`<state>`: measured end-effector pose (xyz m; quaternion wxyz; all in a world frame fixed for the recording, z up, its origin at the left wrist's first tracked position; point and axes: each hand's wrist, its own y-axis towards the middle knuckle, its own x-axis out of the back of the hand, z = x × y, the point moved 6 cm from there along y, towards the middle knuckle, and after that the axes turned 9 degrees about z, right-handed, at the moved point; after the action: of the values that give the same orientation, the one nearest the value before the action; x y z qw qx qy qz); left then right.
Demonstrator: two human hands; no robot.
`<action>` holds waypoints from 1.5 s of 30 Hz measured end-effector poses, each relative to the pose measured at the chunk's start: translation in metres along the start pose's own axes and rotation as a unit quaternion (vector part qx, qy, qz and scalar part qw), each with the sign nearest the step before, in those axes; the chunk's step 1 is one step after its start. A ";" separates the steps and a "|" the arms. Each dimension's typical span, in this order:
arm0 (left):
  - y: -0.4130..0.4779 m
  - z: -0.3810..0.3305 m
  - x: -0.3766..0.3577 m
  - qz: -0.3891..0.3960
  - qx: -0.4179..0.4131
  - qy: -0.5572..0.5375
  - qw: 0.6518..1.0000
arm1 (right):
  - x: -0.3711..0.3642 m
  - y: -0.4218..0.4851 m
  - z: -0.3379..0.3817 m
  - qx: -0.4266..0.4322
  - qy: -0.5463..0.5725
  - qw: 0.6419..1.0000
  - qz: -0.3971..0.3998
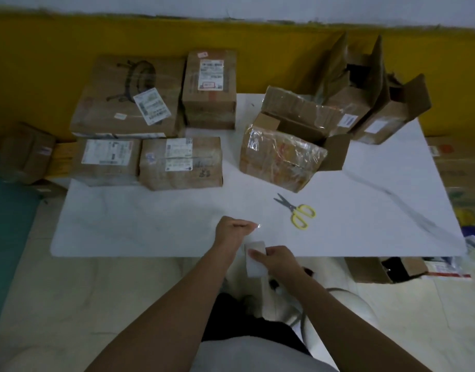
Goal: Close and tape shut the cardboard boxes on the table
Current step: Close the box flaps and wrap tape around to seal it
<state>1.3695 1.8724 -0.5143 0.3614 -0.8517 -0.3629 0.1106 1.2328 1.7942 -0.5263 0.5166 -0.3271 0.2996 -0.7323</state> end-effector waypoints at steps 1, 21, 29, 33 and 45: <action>0.000 0.009 -0.002 0.001 -0.006 0.003 1.000 | 0.000 0.002 -0.008 -0.019 0.010 1.000 0.006; 0.041 0.068 -0.017 -0.186 -0.084 0.294 0.934 | -0.017 0.067 -0.068 -0.081 -0.091 0.992 -0.041; 0.063 0.046 0.000 -0.148 0.018 0.295 0.944 | 0.011 0.071 0.002 0.005 -0.486 0.874 -0.020; 0.072 0.042 0.007 -0.118 0.039 0.332 0.935 | 0.024 0.094 0.014 0.005 -0.505 0.863 0.018; 0.066 -0.044 -0.007 0.071 0.039 0.432 0.898 | 0.066 0.026 0.090 0.189 -0.451 0.825 -0.285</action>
<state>1.4198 1.8127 -0.5292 0.5072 -0.8243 -0.1055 -0.2285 1.3023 1.7149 -0.4807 0.4143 -0.5875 -0.2176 -0.6602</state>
